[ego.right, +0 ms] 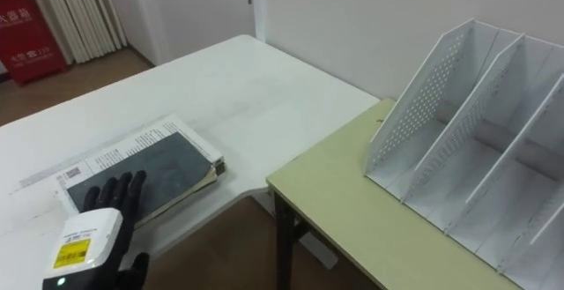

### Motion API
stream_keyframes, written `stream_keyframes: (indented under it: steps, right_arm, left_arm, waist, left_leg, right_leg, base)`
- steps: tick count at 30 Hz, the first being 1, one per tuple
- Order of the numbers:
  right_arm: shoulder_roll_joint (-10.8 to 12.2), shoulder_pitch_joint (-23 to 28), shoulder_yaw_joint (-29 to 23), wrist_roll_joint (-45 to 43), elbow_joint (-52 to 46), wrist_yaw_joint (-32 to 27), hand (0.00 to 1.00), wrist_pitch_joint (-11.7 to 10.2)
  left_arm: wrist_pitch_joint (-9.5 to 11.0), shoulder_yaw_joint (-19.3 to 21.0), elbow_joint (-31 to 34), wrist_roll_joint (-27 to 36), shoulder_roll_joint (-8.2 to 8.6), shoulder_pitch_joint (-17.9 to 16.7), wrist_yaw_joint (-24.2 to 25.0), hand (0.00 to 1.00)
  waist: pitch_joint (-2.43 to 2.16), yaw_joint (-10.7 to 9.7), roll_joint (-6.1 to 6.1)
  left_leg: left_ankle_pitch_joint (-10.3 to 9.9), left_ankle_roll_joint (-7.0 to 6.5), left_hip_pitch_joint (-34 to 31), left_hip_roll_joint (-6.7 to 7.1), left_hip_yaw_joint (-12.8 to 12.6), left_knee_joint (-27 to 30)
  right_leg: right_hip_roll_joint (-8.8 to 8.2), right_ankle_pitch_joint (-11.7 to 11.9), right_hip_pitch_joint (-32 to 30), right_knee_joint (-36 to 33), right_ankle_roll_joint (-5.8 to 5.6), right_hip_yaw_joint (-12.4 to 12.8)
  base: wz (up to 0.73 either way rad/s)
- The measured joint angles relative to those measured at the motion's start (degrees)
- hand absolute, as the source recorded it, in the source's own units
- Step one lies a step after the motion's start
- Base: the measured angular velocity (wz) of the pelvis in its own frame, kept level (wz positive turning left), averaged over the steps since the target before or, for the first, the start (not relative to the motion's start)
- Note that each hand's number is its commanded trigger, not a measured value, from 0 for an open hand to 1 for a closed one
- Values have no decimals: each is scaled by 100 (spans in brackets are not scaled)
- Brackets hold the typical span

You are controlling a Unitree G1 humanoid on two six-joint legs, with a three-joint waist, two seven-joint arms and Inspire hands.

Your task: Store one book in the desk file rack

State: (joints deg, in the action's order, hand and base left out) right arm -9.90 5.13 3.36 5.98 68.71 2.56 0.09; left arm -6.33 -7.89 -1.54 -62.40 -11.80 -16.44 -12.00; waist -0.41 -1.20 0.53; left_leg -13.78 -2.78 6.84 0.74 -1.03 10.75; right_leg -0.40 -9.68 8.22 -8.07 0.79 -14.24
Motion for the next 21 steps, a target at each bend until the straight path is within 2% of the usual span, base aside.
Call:
stream_keyframes:
  steps: [1, 2, 6, 12, 14, 21]
  right_arm:
    - [-4, 0, 0, -2, 7, -3, 0, 1]
    - [-4, -2, -1, -6, 6, -20, 0, 1]
    - [-4, -1, -8, -10, 5, -102, 0, 34]
    - [-16, 17, -14, -229, -131, -246, 0, 141]
    - [-48, 61, -15, -405, -270, -301, 0, 246]
    - [-151, 88, -10, -937, -279, -391, 0, 509]
  left_arm:
    - [3, -28, -39, -1, -3, 20, 4, 55]
    - [10, -27, -128, -1, -4, 71, 14, 100]
    - [8, -14, -276, -16, -4, 186, 6, 100]
    - [-167, 53, -297, -20, -63, 556, -92, 100]
    - [-240, 55, -301, -23, -68, 580, -131, 100]
    - [-256, 95, -264, -34, -118, 736, -307, 100]
  waist:
    - [0, 2, 1]
    - [4, 8, 8]
    - [6, 12, 14]
    - [6, -21, 12]
    - [5, -44, 11]
    - [1, -43, 6]
  left_leg:
    - [3, -5, 6, 4, -4, 0]
    - [5, -8, 19, 6, -10, -2]
    - [19, -10, 49, 14, -21, -6]
    - [93, -22, 86, 88, -14, -81]
    - [105, -24, 81, 96, 3, -106]
    - [105, -24, 83, 103, -6, -114]
  right_leg:
    - [-6, 0, -1, -6, 0, 10]
    - [-9, 0, 5, -14, -1, 13]
    - [-23, -8, 20, -38, -2, 28]
    - [-40, -36, 8, -59, -5, 59]
    - [-45, -36, -1, -58, -7, 70]
    - [-49, -50, -5, -57, -24, 76]
  base:
    - [0]
    - [0]
    - [0]
    - [1]
    - [-2]
    - [0]
